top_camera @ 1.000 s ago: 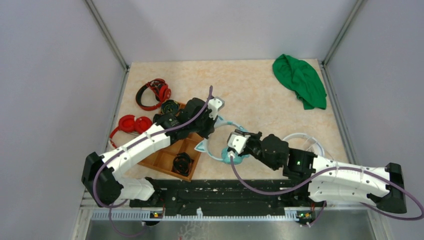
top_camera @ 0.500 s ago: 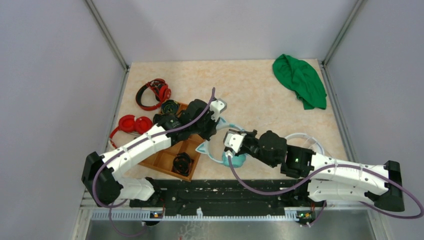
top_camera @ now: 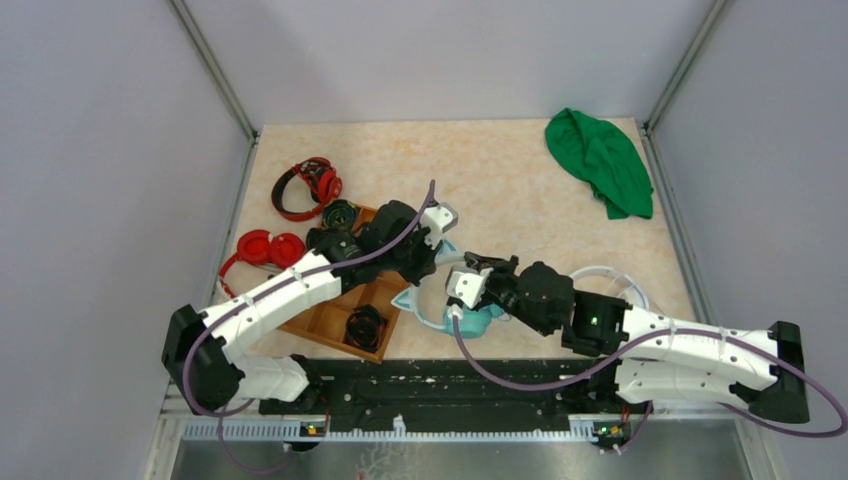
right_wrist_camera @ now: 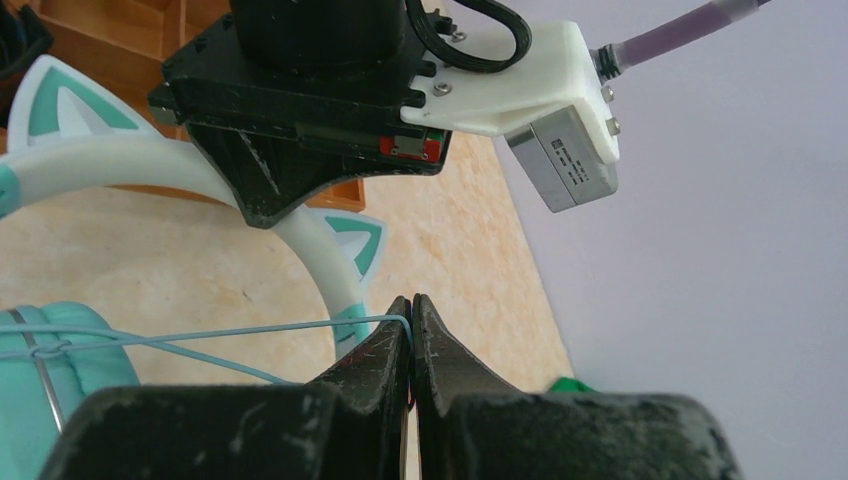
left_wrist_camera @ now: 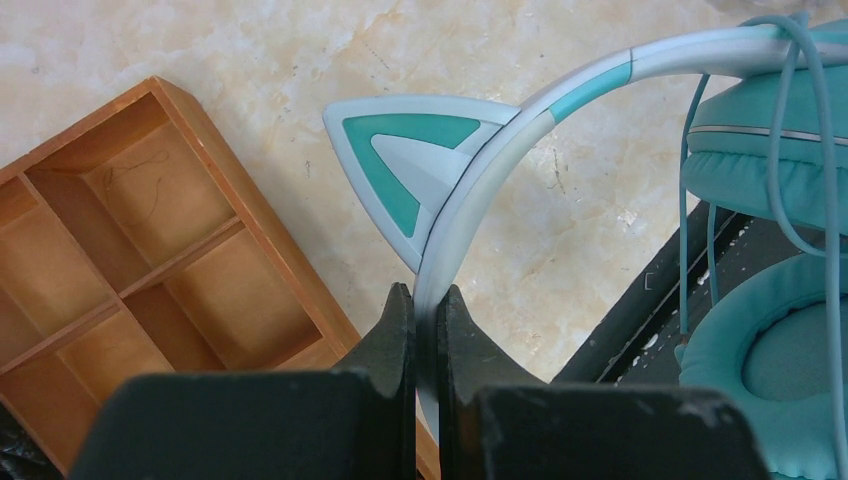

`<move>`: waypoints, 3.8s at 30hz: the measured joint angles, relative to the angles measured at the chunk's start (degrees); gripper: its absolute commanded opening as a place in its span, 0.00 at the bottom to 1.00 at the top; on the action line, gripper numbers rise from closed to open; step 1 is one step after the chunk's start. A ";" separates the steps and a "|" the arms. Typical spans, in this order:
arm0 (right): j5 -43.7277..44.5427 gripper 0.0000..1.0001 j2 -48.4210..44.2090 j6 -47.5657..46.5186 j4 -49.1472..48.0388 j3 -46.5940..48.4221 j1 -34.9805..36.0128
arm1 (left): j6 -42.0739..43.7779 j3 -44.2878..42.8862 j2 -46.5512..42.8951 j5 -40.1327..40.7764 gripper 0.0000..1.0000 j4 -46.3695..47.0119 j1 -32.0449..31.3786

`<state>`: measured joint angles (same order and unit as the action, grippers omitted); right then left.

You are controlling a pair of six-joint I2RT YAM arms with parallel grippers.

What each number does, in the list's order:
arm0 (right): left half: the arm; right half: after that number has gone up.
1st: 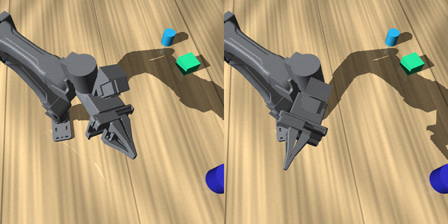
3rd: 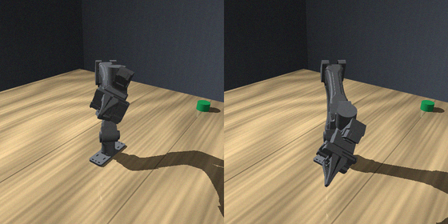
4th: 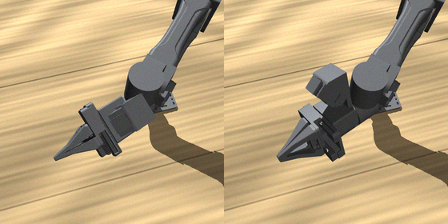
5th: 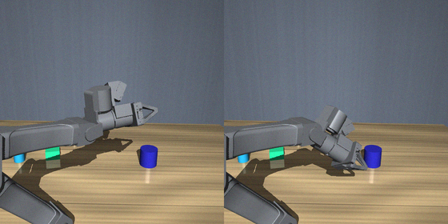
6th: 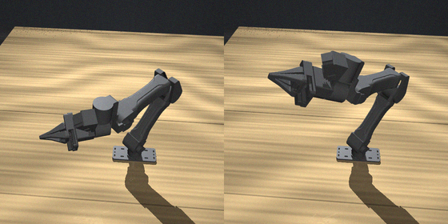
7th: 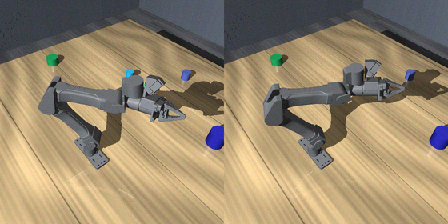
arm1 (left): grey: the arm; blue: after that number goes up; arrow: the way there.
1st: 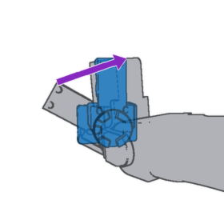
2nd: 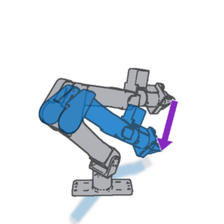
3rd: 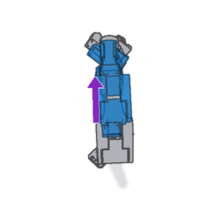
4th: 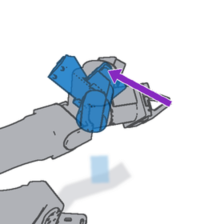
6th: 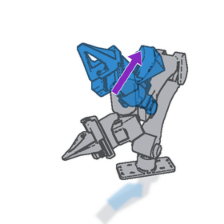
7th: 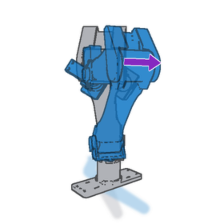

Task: Wrap the headphones

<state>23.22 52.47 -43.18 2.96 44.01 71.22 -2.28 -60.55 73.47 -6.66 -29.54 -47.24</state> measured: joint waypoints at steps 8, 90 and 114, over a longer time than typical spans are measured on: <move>1.84 0.00 -1.29 -4.44 4.63 0.92 0.04 | 2.51 0.24 -0.90 0.68 0.00 -0.13 -0.13; -17.40 0.57 -3.15 24.02 33.66 9.27 -14.62 | 8.00 0.24 -3.87 -4.55 0.00 -3.93 -1.60; -27.36 0.80 -2.45 35.95 39.06 23.10 -21.49 | 7.50 0.24 -4.46 -1.18 0.00 -3.34 -2.08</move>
<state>-4.14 50.02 -7.22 42.02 67.11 49.74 5.21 -60.31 69.01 -7.84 -32.88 -49.32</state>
